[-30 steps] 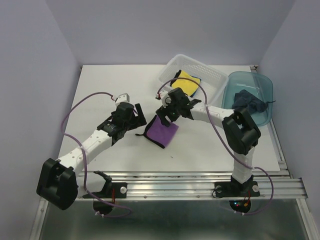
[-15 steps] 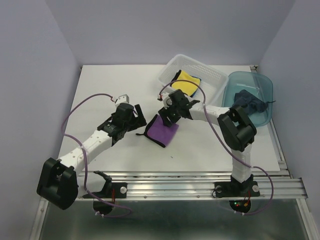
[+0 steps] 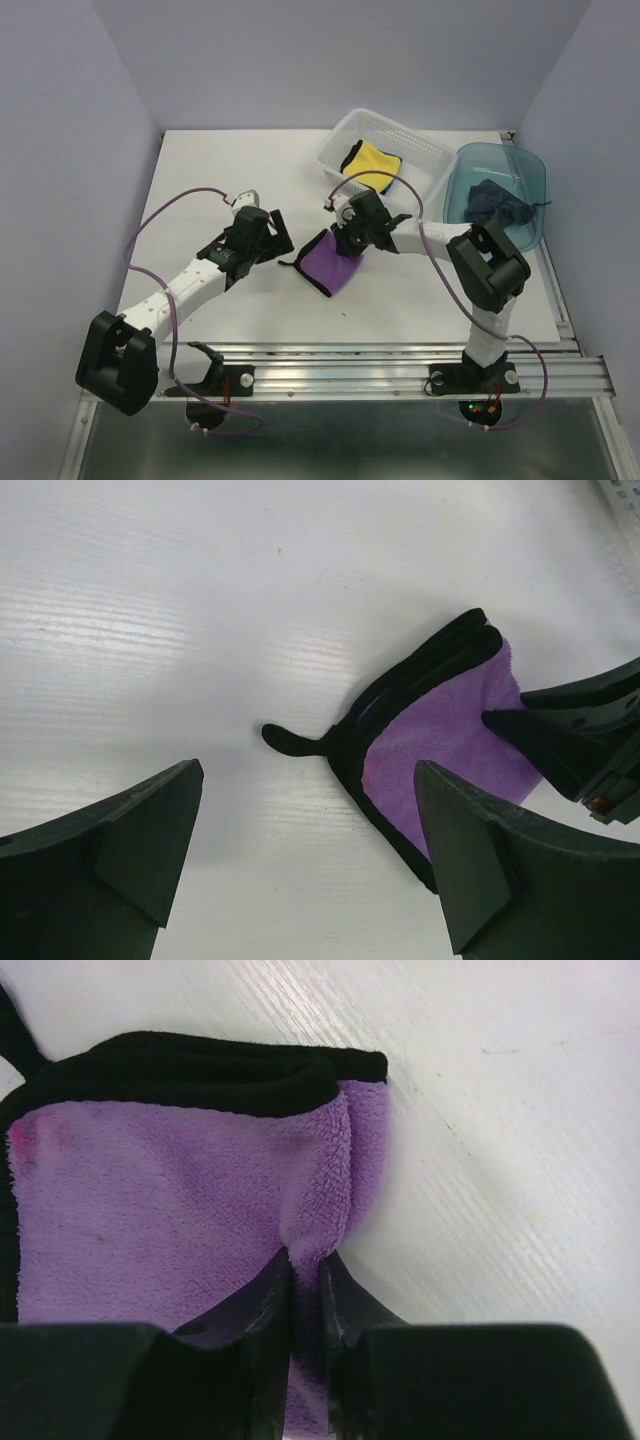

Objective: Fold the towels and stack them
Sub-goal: Neatly place the folded towel into the bin

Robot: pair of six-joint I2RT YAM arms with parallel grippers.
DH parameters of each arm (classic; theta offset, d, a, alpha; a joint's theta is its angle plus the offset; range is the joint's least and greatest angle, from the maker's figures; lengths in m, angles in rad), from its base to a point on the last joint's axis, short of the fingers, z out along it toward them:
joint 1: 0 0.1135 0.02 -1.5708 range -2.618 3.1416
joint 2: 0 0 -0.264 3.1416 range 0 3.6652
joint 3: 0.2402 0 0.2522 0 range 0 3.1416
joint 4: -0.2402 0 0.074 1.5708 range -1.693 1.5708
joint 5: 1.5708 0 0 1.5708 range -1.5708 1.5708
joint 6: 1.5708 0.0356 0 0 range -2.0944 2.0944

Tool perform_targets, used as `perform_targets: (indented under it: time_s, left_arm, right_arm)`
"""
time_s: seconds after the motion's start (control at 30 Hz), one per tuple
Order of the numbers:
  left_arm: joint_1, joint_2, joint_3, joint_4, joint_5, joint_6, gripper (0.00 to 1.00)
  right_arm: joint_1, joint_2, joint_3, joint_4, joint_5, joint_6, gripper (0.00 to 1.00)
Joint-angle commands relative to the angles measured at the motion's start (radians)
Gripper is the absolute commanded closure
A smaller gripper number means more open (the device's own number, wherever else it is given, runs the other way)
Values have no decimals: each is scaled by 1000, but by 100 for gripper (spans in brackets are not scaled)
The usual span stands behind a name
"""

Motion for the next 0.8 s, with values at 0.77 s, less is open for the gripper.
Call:
perform_targets:
  time_s: [0.77]
  left_arm:
    - [93, 23, 74, -39, -78, 47, 1]
  right_arm:
    - [10, -161, 232, 22, 265, -538, 99]
